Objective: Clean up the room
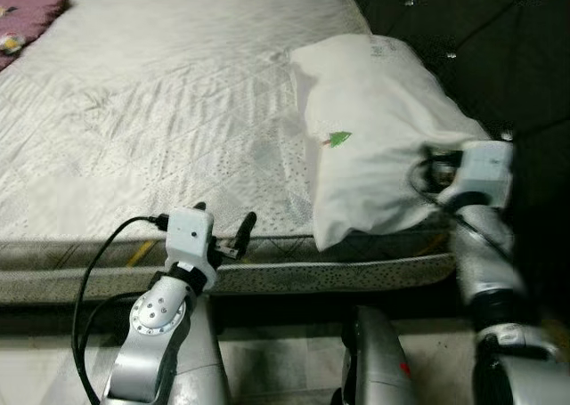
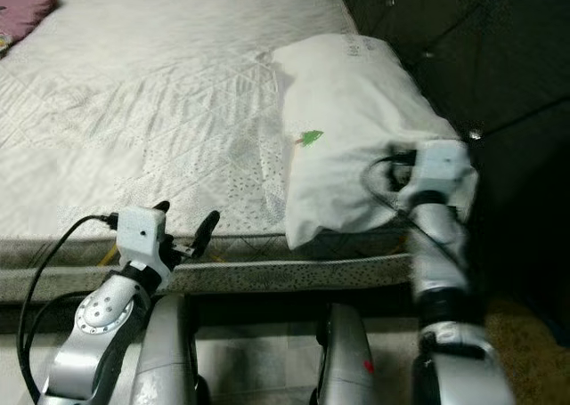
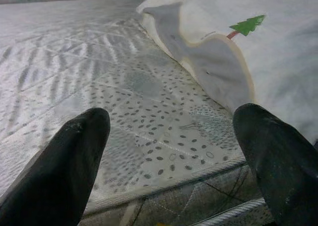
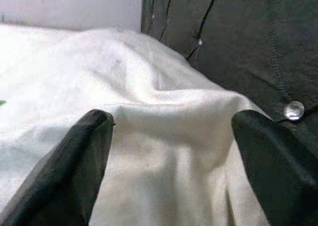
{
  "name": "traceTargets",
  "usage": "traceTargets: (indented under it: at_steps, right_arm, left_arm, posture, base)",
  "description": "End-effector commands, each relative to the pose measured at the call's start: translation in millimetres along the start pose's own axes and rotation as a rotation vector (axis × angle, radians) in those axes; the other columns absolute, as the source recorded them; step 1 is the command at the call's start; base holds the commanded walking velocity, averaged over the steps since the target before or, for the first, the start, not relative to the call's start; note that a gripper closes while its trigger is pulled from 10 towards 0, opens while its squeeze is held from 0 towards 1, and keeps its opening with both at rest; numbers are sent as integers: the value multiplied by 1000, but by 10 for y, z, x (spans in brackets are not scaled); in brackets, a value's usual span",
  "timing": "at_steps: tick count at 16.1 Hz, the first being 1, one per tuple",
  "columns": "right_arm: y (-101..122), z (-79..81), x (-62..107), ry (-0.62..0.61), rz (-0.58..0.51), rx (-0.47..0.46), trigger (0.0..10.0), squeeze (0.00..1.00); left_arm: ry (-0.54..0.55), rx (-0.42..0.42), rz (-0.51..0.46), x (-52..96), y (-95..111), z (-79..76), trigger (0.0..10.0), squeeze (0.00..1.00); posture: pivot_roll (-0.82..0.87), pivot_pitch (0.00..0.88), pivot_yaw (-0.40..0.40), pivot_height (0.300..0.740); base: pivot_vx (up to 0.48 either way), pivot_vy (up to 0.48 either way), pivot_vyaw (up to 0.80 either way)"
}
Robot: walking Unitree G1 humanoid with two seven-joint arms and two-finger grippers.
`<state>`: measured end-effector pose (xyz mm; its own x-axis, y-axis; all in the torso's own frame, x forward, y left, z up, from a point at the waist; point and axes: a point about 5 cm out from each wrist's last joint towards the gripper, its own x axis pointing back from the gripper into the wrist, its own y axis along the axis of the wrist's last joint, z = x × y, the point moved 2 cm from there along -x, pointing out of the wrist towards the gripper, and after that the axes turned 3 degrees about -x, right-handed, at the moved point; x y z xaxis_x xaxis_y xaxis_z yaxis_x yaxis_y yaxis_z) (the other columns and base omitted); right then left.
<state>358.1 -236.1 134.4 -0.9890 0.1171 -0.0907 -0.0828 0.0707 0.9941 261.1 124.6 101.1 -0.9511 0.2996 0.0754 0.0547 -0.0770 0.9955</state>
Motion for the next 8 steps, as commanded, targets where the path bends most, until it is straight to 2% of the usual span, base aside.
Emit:
traceTargets:
  at_steps: [1,3,5,6,8]
  right_arm:
    - [42,-38,23,-29,-18,14,10000,1000]
    - [147,2,36,-47,-80,-18,10000,1000]
    - [230,128,11,-20,-112,-35,10000,1000]
    - [269,241,-23,18,-119,-53,10000,0]
    - [286,587,-161,155,-82,-115,10000,0]
  left_arm:
    - [-10,-8,-11,1,45,-6,10000,0]
    - [-1,-12,-9,9,44,6,10000,0]
    - [10,-17,-8,10,47,18,10000,0]
    - [15,-20,-11,5,54,23,10000,0]
    - [34,-40,-21,-11,77,29,10000,0]
  posture:
    - [54,0,-11,529]
    - [61,0,-15,529]
    - [65,0,-14,529]
    - [66,0,-13,529]
    - [81,0,-17,529]
  base:
    - [0,0,-800]
    - [0,0,-672]
    - [0,0,0]
    - [0,0,0]
    - [0,0,0]
